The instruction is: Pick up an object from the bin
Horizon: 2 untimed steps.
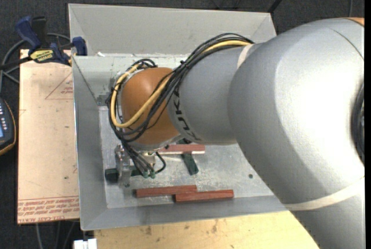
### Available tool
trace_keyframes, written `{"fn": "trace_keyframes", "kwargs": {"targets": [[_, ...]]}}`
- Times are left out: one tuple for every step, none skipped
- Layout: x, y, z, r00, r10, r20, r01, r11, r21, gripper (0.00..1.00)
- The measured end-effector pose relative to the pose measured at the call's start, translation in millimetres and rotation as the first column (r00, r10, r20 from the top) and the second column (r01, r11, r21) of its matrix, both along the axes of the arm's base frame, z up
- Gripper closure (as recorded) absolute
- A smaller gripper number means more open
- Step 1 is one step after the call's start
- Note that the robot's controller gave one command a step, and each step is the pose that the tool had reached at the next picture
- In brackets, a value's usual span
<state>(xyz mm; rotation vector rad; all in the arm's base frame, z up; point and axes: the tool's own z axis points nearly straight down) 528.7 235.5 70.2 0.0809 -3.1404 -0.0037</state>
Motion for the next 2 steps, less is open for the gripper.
{"fn": "trace_keyframes", "kwargs": {"targets": [[-14.2,5,123,0.998,0.065,0.009,-0.065,0.998,0.002,1.00],[14.2,1,236,0.823,0.568,0.009,-0.568,0.823,-0.004,1.00]]}}
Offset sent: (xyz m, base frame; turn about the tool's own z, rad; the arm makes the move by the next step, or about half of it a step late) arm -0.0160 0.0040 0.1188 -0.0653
